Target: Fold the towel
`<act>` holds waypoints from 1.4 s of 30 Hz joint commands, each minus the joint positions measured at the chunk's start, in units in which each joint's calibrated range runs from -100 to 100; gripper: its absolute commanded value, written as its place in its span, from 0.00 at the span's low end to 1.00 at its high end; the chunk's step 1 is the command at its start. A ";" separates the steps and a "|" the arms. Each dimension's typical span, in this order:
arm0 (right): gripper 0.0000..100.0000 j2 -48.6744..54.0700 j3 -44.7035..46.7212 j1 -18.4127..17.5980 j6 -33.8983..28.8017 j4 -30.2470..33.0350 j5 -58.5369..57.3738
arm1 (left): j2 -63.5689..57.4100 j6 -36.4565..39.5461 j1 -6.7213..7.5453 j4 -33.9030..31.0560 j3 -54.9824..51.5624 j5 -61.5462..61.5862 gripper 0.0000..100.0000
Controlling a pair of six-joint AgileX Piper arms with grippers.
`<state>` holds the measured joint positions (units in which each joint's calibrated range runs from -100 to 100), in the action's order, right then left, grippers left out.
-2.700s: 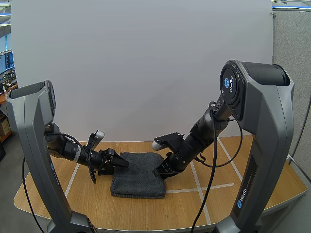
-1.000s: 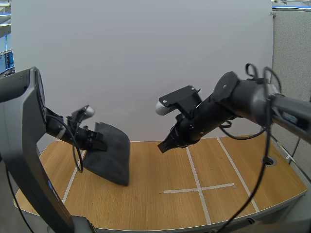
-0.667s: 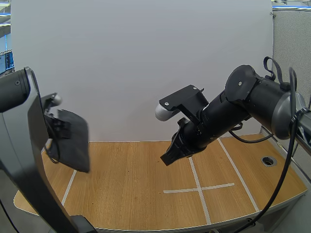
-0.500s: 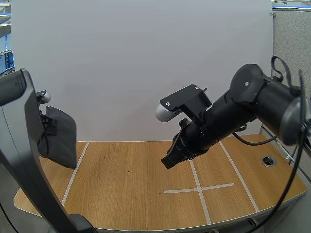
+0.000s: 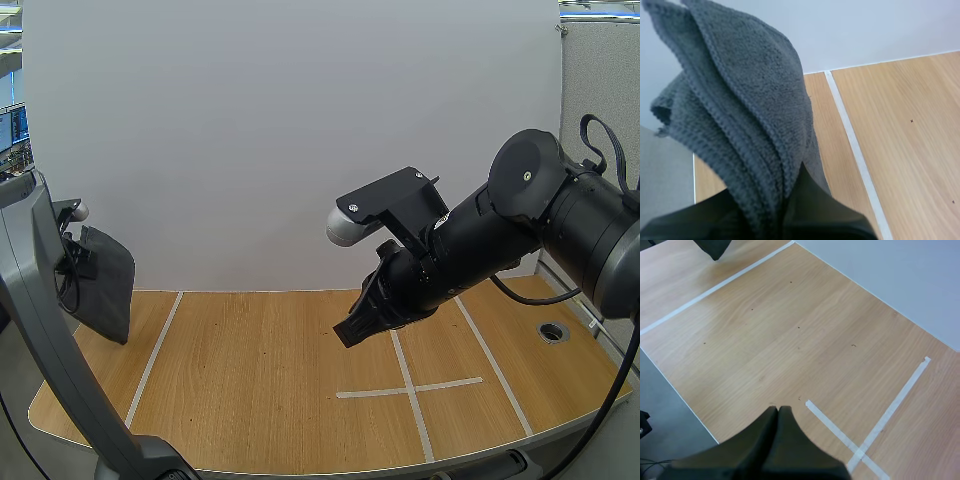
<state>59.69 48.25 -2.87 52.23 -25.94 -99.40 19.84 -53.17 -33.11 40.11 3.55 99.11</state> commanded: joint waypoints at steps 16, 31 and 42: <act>0.00 0.73 -0.31 -0.07 -2.71 3.76 -0.60 | 5.38 -2.48 6.02 0.05 0.97 0.89 0.00; 0.00 0.73 -0.31 -0.07 -2.71 5.28 -0.60 | 12.63 -3.90 5.43 -2.71 1.13 0.89 0.00; 0.00 0.73 -0.31 -0.07 -2.90 5.64 -0.60 | 10.97 -3.42 5.04 -2.71 -0.14 0.89 0.00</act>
<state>59.69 48.25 -2.87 49.71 -20.62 -99.93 32.22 -57.30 -27.76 37.25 4.29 98.96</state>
